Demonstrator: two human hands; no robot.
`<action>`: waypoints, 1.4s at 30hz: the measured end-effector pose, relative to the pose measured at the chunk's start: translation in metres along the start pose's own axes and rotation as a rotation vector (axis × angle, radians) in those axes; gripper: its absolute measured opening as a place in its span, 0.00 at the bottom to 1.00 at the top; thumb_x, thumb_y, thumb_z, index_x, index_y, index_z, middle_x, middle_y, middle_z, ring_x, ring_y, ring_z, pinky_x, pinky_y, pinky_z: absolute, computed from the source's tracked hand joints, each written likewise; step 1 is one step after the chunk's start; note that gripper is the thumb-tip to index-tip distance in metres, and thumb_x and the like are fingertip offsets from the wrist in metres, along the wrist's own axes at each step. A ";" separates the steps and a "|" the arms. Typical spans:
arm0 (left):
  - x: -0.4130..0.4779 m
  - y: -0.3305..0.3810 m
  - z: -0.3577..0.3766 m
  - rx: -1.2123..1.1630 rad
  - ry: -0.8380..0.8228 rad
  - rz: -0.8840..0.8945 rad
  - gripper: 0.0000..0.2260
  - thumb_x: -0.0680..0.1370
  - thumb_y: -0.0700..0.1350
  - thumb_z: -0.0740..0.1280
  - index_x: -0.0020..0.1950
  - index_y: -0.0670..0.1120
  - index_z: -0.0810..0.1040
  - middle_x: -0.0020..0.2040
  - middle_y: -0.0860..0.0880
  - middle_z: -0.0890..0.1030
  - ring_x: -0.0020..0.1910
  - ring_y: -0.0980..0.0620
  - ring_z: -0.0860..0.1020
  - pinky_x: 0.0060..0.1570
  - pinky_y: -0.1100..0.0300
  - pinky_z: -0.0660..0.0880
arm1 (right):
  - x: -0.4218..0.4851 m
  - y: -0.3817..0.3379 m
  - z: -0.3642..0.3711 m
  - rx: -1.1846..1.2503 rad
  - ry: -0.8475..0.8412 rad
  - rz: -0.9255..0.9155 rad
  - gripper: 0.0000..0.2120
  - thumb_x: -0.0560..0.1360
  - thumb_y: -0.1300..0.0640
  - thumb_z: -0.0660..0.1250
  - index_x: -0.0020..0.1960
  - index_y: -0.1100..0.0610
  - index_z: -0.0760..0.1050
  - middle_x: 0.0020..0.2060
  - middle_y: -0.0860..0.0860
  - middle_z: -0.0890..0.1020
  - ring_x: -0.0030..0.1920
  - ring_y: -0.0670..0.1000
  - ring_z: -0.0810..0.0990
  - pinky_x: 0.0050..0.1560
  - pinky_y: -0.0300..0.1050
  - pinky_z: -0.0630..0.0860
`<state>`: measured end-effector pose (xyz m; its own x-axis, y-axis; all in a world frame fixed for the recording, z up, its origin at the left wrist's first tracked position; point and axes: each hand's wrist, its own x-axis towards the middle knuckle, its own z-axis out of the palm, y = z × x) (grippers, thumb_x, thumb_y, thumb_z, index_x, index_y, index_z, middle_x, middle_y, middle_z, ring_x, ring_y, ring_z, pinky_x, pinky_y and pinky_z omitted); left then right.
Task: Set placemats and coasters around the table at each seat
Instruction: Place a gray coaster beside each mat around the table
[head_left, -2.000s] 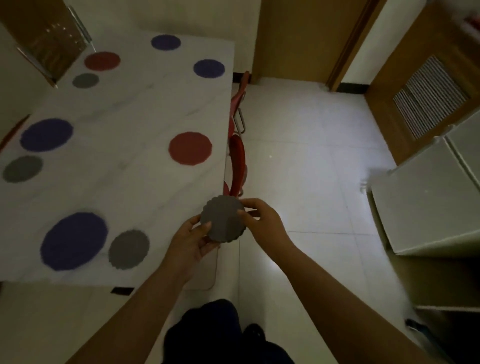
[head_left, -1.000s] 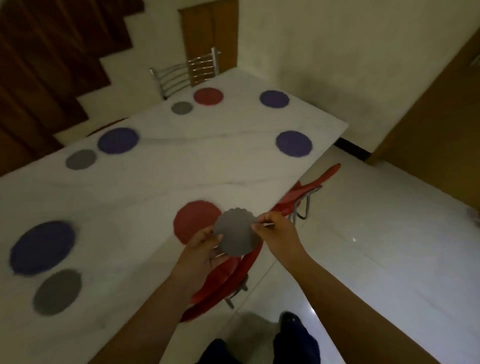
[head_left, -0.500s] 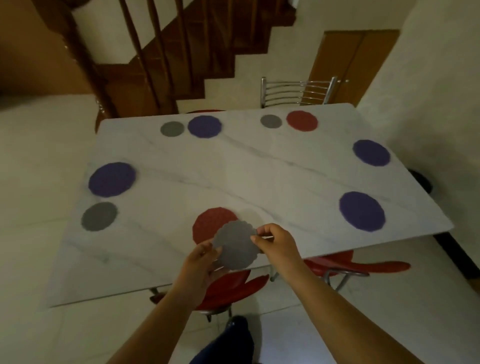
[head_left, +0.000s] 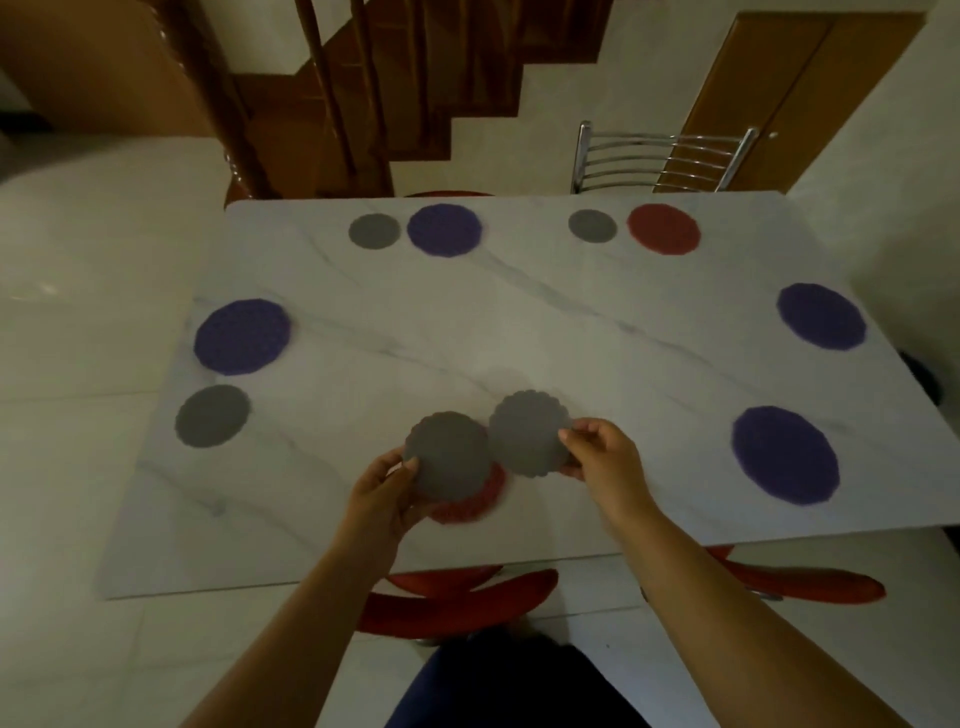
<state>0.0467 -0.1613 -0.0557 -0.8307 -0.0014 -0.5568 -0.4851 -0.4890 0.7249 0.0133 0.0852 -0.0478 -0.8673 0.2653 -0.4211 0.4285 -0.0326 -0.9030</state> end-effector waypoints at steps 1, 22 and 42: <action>0.002 0.000 -0.004 -0.001 0.030 -0.001 0.05 0.79 0.39 0.63 0.50 0.45 0.78 0.44 0.47 0.84 0.41 0.48 0.84 0.36 0.57 0.82 | 0.007 0.005 -0.006 0.031 0.019 0.045 0.05 0.75 0.61 0.67 0.50 0.59 0.74 0.47 0.56 0.79 0.46 0.53 0.80 0.38 0.42 0.80; -0.009 -0.030 -0.023 -0.112 0.188 -0.027 0.05 0.77 0.40 0.65 0.51 0.45 0.79 0.45 0.47 0.86 0.45 0.45 0.85 0.38 0.56 0.82 | 0.043 0.060 -0.030 -0.616 0.070 0.077 0.12 0.74 0.57 0.69 0.55 0.62 0.76 0.51 0.59 0.82 0.50 0.60 0.80 0.52 0.51 0.76; 0.001 -0.041 0.096 0.065 -0.047 -0.070 0.06 0.79 0.40 0.63 0.53 0.42 0.77 0.50 0.43 0.83 0.47 0.44 0.83 0.39 0.56 0.82 | -0.008 0.000 -0.053 -0.411 -0.240 -0.119 0.19 0.78 0.48 0.61 0.66 0.53 0.72 0.62 0.52 0.77 0.59 0.52 0.77 0.64 0.51 0.72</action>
<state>0.0395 -0.0573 -0.0470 -0.8054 0.0726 -0.5882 -0.5576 -0.4291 0.7106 0.0334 0.1337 -0.0399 -0.9297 0.0132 -0.3681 0.3452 0.3802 -0.8581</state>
